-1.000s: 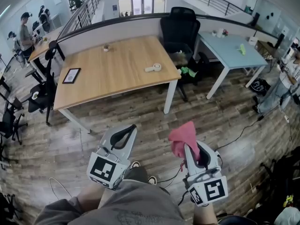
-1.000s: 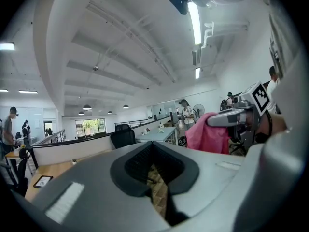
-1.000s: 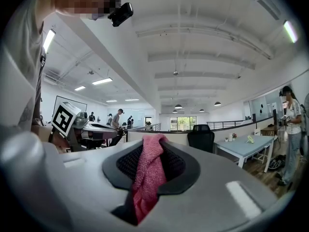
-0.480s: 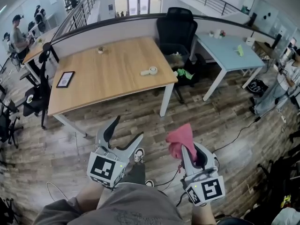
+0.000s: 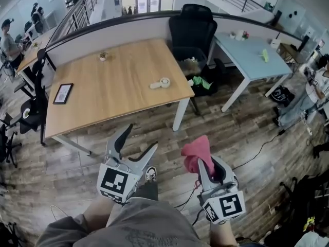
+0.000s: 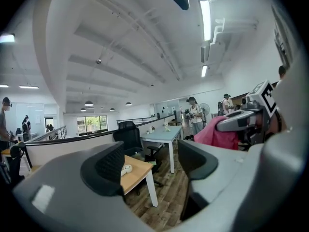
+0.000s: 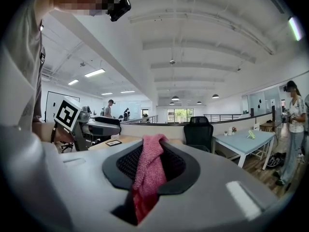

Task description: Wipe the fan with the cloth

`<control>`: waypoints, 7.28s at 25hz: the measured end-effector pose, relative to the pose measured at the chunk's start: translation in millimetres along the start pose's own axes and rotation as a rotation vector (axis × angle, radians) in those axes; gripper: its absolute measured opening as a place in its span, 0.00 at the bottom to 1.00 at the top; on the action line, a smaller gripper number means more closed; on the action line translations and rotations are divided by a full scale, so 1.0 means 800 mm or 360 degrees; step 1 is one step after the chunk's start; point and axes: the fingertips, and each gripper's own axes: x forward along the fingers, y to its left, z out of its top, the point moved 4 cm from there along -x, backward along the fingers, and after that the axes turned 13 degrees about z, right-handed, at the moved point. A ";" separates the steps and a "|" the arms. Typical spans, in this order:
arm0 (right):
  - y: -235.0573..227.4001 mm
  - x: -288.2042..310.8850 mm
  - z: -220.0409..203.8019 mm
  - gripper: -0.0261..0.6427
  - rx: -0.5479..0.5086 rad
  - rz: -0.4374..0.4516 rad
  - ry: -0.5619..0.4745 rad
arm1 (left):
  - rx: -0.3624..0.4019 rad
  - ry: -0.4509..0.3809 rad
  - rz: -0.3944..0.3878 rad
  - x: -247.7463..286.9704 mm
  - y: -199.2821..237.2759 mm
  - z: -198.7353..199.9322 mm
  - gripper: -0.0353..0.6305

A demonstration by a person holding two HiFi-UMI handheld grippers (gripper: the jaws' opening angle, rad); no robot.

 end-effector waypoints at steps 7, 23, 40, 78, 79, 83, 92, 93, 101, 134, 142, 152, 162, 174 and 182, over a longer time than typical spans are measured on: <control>-0.053 0.106 0.023 0.15 0.0008 0.0000 0.0039 | 0.0014 0.0045 -0.0013 0.096 0.070 -0.006 0.57; -0.135 0.313 0.039 0.15 0.0001 0.0054 0.0108 | -0.0031 0.0107 -0.0022 0.259 0.203 -0.036 0.57; -0.304 0.416 0.027 0.15 0.0018 0.0280 0.0160 | 0.0030 0.0250 0.0141 0.417 0.206 -0.057 0.57; -0.469 0.585 0.018 0.15 0.0040 0.0722 0.0298 | 0.0047 0.0503 0.0470 0.542 0.227 -0.084 0.54; -0.469 0.592 0.013 0.15 0.0045 0.0717 0.0314 | 0.0053 0.0510 0.0451 0.547 0.230 -0.089 0.53; -0.471 0.614 -0.014 0.15 0.0085 0.0685 0.0408 | 0.0106 0.0640 0.0288 0.566 0.227 -0.137 0.53; -0.468 0.648 -0.082 0.15 0.0156 0.0647 0.0607 | 0.0055 0.0873 0.0020 0.599 0.215 -0.245 0.53; -0.468 0.651 -0.090 0.15 0.0165 0.0644 0.0627 | 0.0057 0.0899 -0.0003 0.602 0.213 -0.258 0.53; -0.467 0.675 -0.157 0.15 0.0194 0.0627 0.0773 | 0.0199 0.1076 -0.0179 0.630 0.196 -0.359 0.53; -0.400 0.755 -0.299 0.15 0.0270 0.0899 0.1139 | 0.0134 0.1197 -0.0370 0.652 0.160 -0.493 0.37; -0.325 0.770 -0.320 0.15 0.0316 0.1308 0.1340 | 0.0121 0.1184 -0.0411 0.650 0.160 -0.493 0.36; -0.390 0.763 -0.308 0.15 0.0239 0.1065 0.1279 | 0.0129 0.1170 -0.0439 0.652 0.159 -0.493 0.34; -0.480 0.748 -0.296 0.15 0.0251 0.0629 0.1154 | 0.0116 0.1171 -0.0437 0.649 0.161 -0.493 0.34; -0.345 0.768 -0.325 0.15 0.0480 0.1162 0.1238 | 0.0102 0.1149 -0.0417 0.650 0.159 -0.494 0.34; -0.425 0.755 -0.304 0.15 0.0237 0.0784 0.1198 | 0.0084 0.1132 -0.0415 0.652 0.160 -0.494 0.34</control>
